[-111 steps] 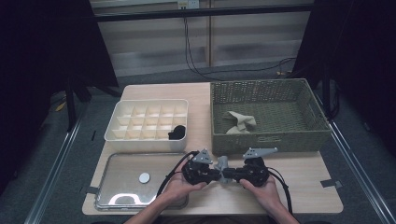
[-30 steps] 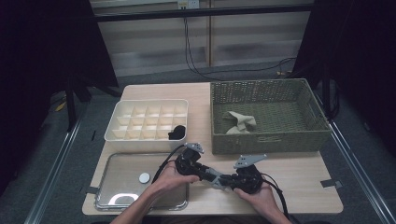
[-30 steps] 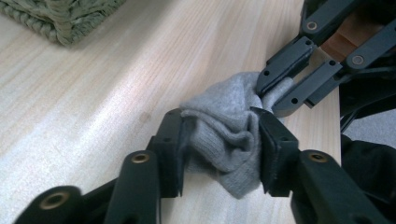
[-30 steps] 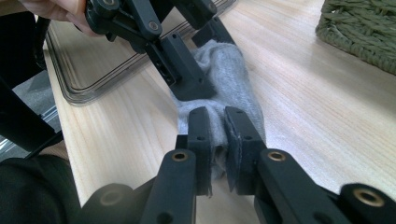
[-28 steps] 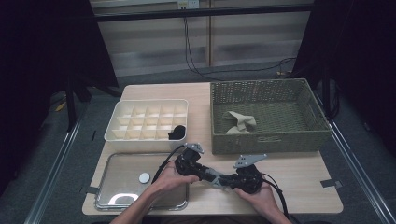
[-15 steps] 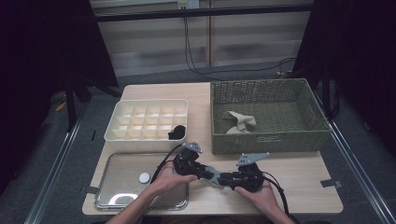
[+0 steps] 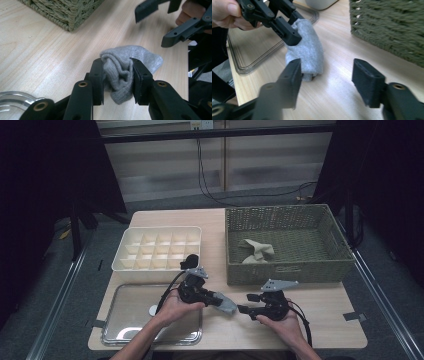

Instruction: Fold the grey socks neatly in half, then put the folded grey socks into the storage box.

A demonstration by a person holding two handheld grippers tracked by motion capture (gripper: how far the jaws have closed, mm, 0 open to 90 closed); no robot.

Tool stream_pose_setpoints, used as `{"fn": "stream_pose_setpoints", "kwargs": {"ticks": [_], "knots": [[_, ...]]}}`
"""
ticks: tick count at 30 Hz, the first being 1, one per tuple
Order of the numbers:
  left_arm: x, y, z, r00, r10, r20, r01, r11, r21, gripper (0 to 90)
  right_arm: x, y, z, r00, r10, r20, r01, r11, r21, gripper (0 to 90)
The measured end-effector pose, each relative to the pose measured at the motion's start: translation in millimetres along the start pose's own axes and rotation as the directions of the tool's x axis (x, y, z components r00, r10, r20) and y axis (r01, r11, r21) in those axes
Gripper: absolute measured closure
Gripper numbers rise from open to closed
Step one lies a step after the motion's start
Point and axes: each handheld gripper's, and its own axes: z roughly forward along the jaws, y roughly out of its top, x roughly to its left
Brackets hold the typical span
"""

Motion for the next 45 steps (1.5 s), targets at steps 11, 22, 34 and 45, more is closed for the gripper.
{"fn": "stream_pose_setpoints", "kwargs": {"ticks": [11,22,34,45], "knots": [[-0.2,-10.2,-25.1,0.9988,-0.031,-0.039,0.03,0.9993,-0.022,66.2,-12.8,2.8,-12.8,0.998,0.048,0.04,-0.046,0.997,-0.062,16.7],[1.5,-11.3,-51.0,0.9957,-0.023,-0.09,0.018,0.9983,-0.056,67.4,-19.7,3.3,-21.6,0.9976,0.064,0.027,-0.061,0.994,-0.09,4.8],[7.5,-7.6,-81.8,0.994,-0.014,-0.108,0.008,0.9982,-0.059,67.8,-23.7,1.1,-21.2,0.996,0.058,0.068,-0.054,0.996,-0.071,4.6],[13.4,-0.5,-106.1,0.9834,-0.047,-0.175,0.044,0.9988,-0.023,68.0,-22.1,-0.1,-21.3,0.9972,0.039,0.063,-0.036,0.998,-0.055,4.2]]}}
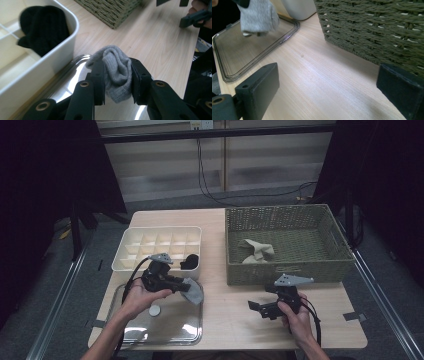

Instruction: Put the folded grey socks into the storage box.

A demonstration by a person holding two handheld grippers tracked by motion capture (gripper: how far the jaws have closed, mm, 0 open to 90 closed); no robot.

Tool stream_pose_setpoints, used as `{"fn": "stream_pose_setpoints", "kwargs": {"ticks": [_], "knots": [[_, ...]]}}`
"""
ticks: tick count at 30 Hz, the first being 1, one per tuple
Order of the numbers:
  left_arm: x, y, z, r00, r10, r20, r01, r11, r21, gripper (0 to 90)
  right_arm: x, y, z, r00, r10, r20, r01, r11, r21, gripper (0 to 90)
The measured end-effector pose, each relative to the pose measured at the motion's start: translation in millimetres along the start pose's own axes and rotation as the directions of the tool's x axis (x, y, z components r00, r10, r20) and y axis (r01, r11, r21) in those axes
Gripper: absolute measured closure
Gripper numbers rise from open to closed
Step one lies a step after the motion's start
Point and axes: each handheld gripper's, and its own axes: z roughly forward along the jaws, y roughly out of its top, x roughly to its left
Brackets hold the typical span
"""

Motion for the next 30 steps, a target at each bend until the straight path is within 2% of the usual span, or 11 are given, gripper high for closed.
{"fn": "stream_pose_setpoints", "kwargs": {"ticks": [2,6,7,11,13,20,27,30], "knots": [[1.7,3.2,-4.5,1.0,0.004,-0.004,-0.004,1.0,0.001,68.0,0.1,0.2,0.2,1.0,-0.002,-0.002,0.002,1.0,-0.002,4.2],[3.1,10.5,-13.7,0.9985,0.042,-0.034,-0.041,0.9986,0.034,68.1,-0.7,0.4,0.7,1.0,-0.003,-0.001,0.003,1.0,-0.002,4.2],[3.8,11.6,-15.3,0.9989,0.04,-0.024,-0.04,0.9988,0.027,68.1,-0.3,0.6,0.8,1.0,0.0,0.0,0.0,1.0,0.001,4.2],[5.3,17.7,-23.1,0.9978,0.051,-0.043,-0.049,0.9981,0.036,68.3,0.4,0.5,1.0,1.0,-0.006,-0.004,0.006,1.0,0.003,4.2],[6.4,20.3,-25.7,0.9968,0.054,-0.059,-0.051,0.9973,0.053,68.5,0.4,0.5,0.9,1.0,-0.006,-0.005,0.006,1.0,0.003,4.2],[10.6,28.2,-37.3,0.9915,0.075,-0.106,-0.069,0.9955,0.065,69.2,0.7,0.5,1.3,1.0,-0.01,-0.002,0.01,1.0,0.008,4.2],[15.3,35.2,-46.7,0.9902,0.069,-0.122,-0.06,0.9955,0.073,69.4,1.2,1.7,1.9,0.9999,-0.013,-0.003,0.013,1.0,0.008,4.2],[16.3,37.0,-52.6,0.9894,0.065,-0.13,-0.058,0.9966,0.059,69.4,1.4,1.9,3.7,0.9998,-0.017,-0.006,0.017,1.0,0.011,4.2]]}}
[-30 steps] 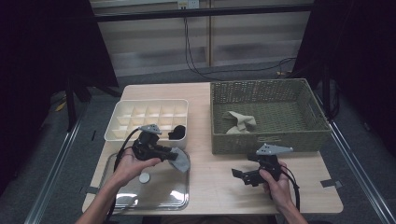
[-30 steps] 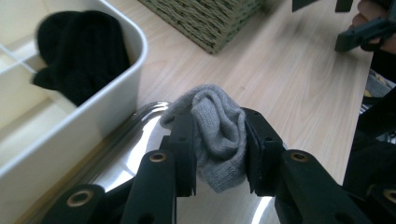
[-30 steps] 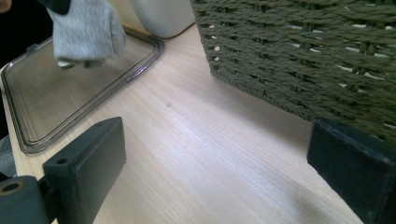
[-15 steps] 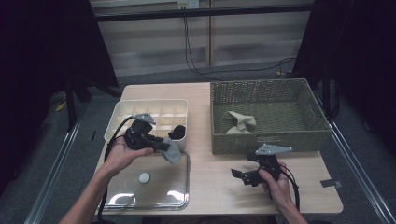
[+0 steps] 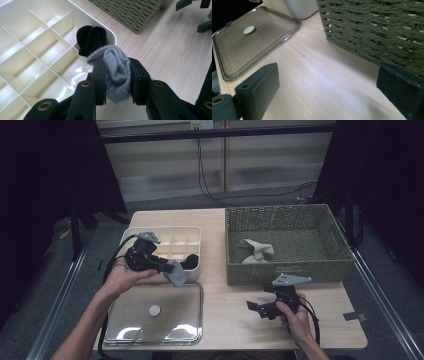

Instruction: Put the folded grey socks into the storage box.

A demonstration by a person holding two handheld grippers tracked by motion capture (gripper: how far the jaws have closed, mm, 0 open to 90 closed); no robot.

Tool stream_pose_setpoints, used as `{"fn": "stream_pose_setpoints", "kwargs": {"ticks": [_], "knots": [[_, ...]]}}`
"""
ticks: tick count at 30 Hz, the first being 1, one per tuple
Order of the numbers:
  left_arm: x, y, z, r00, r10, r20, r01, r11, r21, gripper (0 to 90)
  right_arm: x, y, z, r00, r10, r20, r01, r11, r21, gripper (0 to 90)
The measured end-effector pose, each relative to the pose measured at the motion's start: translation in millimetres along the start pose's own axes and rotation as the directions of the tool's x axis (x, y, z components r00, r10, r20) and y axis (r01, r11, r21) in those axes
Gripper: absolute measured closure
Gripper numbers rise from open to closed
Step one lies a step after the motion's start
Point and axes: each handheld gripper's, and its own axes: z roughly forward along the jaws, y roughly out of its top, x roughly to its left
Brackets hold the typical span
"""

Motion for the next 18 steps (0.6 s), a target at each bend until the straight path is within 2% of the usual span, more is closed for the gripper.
{"fn": "stream_pose_setpoints", "kwargs": {"ticks": [5,7,16,18], "knots": [[4.8,0.8,-4.4,0.9998,-0.017,-0.014,0.017,0.9998,-0.006,69.5,0.6,-0.1,-0.7,1.0,-0.005,-0.001,0.005,1.0,0.002,4.1],[6.9,1.8,-6.3,0.9997,-0.008,-0.024,0.008,1.0,0.0,69.5,0.7,0.1,-0.9,1.0,0.002,0.001,-0.002,1.0,0.0,4.1],[16.9,8.3,-15.4,0.9991,-0.021,-0.036,0.021,0.9998,-0.002,69.7,0.3,0.2,0.5,1.0,0.003,0.001,-0.003,1.0,0.003,4.2],[18.5,9.7,-15.3,0.9983,-0.023,-0.053,0.024,0.9997,0.008,69.8,0.2,0.1,0.5,1.0,0.001,0.001,-0.001,1.0,0.003,4.2]]}}
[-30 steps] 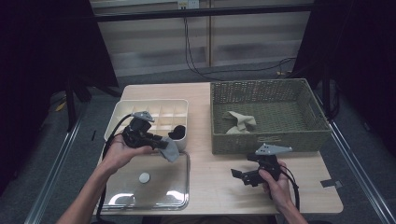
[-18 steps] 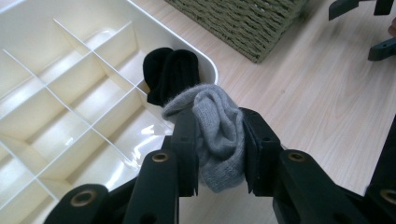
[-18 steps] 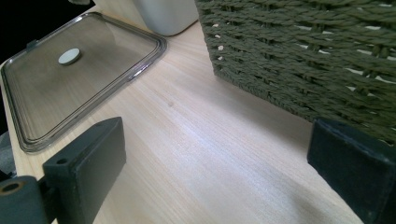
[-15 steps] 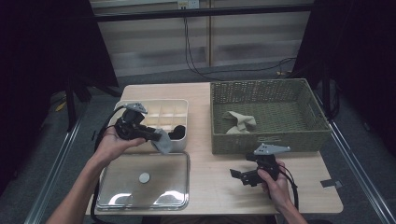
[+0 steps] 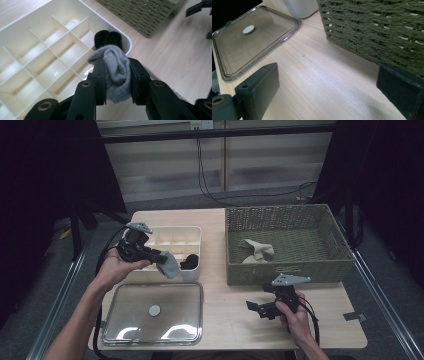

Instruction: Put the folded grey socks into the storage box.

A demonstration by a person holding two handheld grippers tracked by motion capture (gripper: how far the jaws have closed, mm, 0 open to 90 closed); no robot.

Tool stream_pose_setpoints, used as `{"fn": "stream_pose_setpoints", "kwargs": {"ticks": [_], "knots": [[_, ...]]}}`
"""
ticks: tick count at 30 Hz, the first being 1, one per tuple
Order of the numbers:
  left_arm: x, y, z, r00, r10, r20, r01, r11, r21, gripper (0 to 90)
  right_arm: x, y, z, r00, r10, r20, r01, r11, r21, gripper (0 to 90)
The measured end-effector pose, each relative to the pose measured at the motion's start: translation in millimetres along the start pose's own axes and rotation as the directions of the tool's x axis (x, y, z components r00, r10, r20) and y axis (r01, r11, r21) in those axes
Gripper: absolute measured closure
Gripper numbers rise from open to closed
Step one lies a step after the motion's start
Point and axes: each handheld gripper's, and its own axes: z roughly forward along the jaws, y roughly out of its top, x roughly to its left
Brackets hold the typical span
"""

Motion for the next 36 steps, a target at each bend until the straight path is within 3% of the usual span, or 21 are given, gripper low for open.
{"fn": "stream_pose_setpoints", "kwargs": {"ticks": [4,6,7,8,10,11,13,17,19,20,23,26,36], "knots": [[5.0,3.8,-3.7,0.9999,-0.007,-0.008,0.007,1.0,-0.002,69.8,-0.2,-0.1,-0.2,1.0,0.002,0.0,-0.002,1.0,0.0,4.2],[8.5,6.2,-6.3,0.9993,0.028,-0.025,-0.028,0.9995,0.016,69.9,-0.3,-0.2,-0.2,1.0,0.005,0.0,-0.005,1.0,0.002,4.1],[7.7,7.0,-5.1,0.9997,-0.002,-0.022,0.002,1.0,0.003,69.9,-0.6,-0.2,0.1,1.0,0.006,0.001,-0.006,1.0,0.006,4.1],[9.9,8.5,-6.0,0.9996,0.016,-0.024,-0.016,0.9997,0.017,69.9,-0.9,-0.4,0.5,1.0,0.009,0.001,-0.009,1.0,0.011,4.1],[12.0,10.8,-5.6,0.9994,0.004,-0.033,-0.003,1.0,0.009,70.0,-1.1,-0.3,1.6,1.0,0.007,-0.002,-0.007,1.0,0.009,4.1],[14.4,11.8,-5.8,0.9992,0.021,-0.034,-0.02,0.9994,0.027,70.0,-1.1,-0.3,1.7,1.0,0.007,-0.004,-0.007,1.0,0.008,4.1],[16.3,13.5,-2.9,0.9989,0.004,-0.046,-0.003,0.9995,0.031,70.0,-1.0,-0.3,1.9,1.0,0.007,-0.003,-0.007,1.0,0.009,4.1],[17.2,16.8,2.1,0.998,0.021,-0.059,-0.018,0.9987,0.048,70.0,-1.1,-0.6,1.5,1.0,0.007,-0.004,-0.007,1.0,0.007,4.1],[18.8,18.9,5.0,0.997,0.055,-0.055,-0.05,0.9956,0.079,70.0,-1.0,-0.9,1.5,1.0,0.01,-0.002,-0.01,1.0,0.011,4.1],[18.6,19.0,8.1,0.9975,0.031,-0.064,-0.027,0.9976,0.064,70.0,-0.9,-1.1,1.2,1.0,0.008,-0.002,-0.008,1.0,0.009,4.1],[25.9,19.8,15.3,0.9972,0.024,-0.07,-0.018,0.9957,0.091,70.0,-0.7,-1.1,0.6,1.0,0.007,0.002,-0.007,1.0,0.008,4.0],[29.5,20.5,21.1,0.9974,0.007,-0.071,-0.001,0.9965,0.084,70.1,-1.3,-1.0,1.5,0.9999,0.011,0.0,-0.011,1.0,0.011,4.1],[35.4,25.2,38.6,0.9952,0.019,-0.096,-0.008,0.9925,0.122,70.1,-1.1,-1.5,1.2,0.9999,0.01,-0.001,-0.01,1.0,0.01,4.0]]}}
